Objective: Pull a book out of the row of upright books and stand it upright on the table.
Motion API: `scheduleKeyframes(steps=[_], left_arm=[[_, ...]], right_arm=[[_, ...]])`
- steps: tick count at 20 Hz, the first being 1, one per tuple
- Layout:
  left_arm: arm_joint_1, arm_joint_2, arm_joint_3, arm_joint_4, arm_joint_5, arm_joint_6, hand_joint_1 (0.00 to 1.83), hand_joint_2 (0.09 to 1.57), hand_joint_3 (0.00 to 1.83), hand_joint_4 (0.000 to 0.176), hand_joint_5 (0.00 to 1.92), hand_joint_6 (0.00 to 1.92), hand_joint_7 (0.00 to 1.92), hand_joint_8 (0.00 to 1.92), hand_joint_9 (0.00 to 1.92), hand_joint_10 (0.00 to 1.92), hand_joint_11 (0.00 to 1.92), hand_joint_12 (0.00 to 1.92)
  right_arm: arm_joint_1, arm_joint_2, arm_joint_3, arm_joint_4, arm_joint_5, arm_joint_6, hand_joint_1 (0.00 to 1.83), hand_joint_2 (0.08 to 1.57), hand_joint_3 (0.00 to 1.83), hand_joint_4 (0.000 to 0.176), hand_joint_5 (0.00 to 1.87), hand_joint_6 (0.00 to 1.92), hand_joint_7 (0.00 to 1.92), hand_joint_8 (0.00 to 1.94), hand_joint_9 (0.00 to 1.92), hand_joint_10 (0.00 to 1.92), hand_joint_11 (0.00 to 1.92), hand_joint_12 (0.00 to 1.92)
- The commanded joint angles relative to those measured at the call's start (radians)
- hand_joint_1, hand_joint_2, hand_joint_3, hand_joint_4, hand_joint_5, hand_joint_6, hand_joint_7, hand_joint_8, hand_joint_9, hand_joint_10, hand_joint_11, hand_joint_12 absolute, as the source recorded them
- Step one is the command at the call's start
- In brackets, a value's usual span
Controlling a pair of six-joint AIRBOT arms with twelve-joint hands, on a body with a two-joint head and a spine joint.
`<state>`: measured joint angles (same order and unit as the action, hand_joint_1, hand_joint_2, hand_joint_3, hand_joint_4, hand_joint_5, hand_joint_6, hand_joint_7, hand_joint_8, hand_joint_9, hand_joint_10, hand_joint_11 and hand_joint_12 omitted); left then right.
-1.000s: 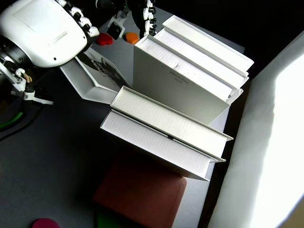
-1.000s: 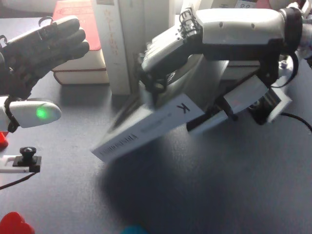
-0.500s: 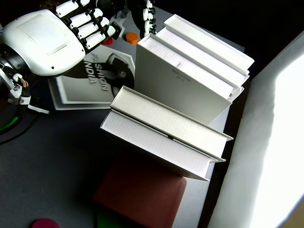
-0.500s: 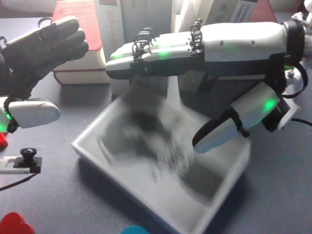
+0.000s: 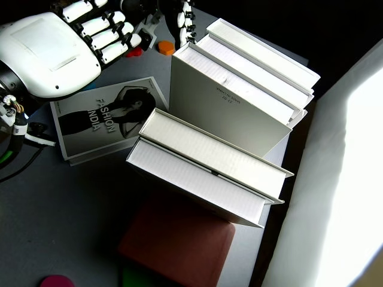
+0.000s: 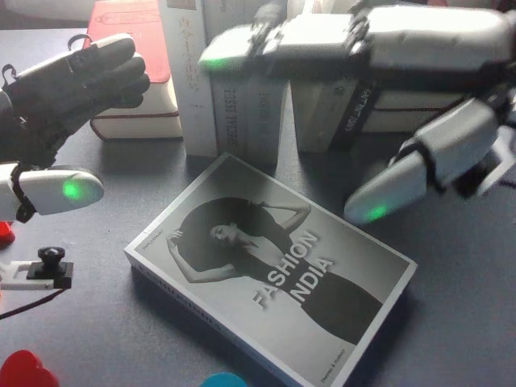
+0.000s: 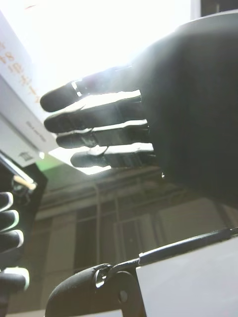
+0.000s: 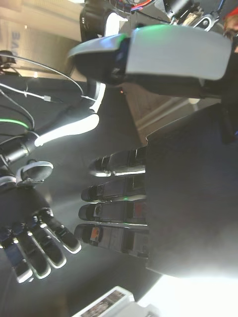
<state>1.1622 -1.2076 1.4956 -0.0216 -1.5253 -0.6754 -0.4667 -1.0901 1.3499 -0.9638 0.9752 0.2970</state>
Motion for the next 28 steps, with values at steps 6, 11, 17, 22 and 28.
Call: scheduleKeyframes(steps=[6,11,17,22,28], left_arm=[[-0.010,-0.018,0.009,-0.054,-0.131,-0.011,1.05,0.79,0.00,0.026,0.41,0.00,0.40,0.00,0.44,0.01,0.00,1.03],[-0.004,-0.055,0.022,-0.104,-0.164,-0.011,1.02,0.83,0.01,0.002,0.38,0.00,0.37,0.00,0.40,0.00,0.00,1.01],[-0.020,-0.070,0.022,-0.112,-0.175,-0.011,0.94,0.87,0.01,0.000,0.32,0.00,0.35,0.01,0.40,0.00,0.00,1.10],[-0.020,-0.074,0.023,-0.113,-0.177,-0.011,0.99,0.90,0.01,0.000,0.33,0.00,0.36,0.00,0.37,0.00,0.00,0.96],[-0.020,-0.083,0.022,-0.133,-0.198,-0.011,0.97,0.94,0.00,0.000,0.30,0.00,0.34,0.00,0.35,0.00,0.00,0.88]], right_arm=[[-0.106,0.094,-0.071,0.420,0.115,-0.300,0.68,0.80,0.00,0.173,0.00,0.00,0.00,0.00,0.00,0.00,0.00,0.00],[-0.256,0.099,-0.099,0.684,0.269,-0.425,0.65,0.83,0.00,0.176,0.00,0.00,0.00,0.00,0.00,0.00,0.01,0.01],[-0.292,0.105,-0.129,0.721,0.309,-0.426,0.67,0.86,0.00,0.135,0.00,0.00,0.00,0.00,0.00,0.00,0.00,0.61],[-0.322,0.091,-0.140,0.739,0.335,-0.426,0.65,0.87,0.00,0.116,0.00,0.00,0.00,0.00,0.00,0.00,0.00,0.96],[-0.336,0.087,-0.145,0.758,0.351,-0.426,0.71,0.86,0.00,0.118,0.06,0.01,0.00,0.00,0.03,0.01,0.00,0.88]])
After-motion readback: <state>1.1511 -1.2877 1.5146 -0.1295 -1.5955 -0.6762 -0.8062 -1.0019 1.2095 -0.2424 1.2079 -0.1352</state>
